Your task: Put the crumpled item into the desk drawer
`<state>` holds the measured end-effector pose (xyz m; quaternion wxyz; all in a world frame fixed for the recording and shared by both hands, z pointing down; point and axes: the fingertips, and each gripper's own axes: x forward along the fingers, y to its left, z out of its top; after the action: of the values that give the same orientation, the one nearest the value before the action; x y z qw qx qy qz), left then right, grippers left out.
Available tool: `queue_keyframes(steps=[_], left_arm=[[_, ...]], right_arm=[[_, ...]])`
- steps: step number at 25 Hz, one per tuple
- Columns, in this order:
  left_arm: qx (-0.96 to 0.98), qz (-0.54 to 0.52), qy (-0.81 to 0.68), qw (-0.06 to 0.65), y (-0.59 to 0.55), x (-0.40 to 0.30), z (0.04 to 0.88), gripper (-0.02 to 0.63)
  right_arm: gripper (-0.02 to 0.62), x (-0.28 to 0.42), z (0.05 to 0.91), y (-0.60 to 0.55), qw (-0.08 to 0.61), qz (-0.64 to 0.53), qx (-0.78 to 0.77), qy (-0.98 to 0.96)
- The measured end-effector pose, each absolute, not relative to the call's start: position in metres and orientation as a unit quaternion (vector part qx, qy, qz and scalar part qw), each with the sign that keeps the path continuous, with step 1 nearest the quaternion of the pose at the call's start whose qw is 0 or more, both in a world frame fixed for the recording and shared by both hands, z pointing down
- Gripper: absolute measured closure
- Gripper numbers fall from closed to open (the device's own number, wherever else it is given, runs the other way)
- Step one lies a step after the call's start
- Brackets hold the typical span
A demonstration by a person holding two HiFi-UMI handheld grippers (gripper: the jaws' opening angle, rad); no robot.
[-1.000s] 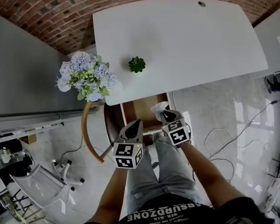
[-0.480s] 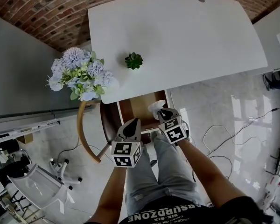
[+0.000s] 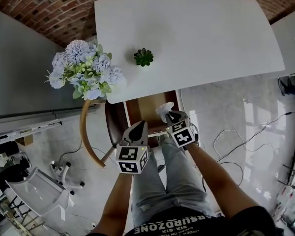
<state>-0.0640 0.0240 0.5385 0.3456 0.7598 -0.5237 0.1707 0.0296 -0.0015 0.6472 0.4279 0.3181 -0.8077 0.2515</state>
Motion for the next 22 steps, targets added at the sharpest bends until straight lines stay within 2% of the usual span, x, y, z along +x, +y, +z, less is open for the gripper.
queue_keyframes(steps=[22], left_arm=[[0.756, 0.18, -0.52, 0.356, 0.03, -0.067, 0.557, 0.609]], right_arm=[[0.578, 0.024, 0.686, -0.001, 0.474, 0.233, 0.286, -0.8]])
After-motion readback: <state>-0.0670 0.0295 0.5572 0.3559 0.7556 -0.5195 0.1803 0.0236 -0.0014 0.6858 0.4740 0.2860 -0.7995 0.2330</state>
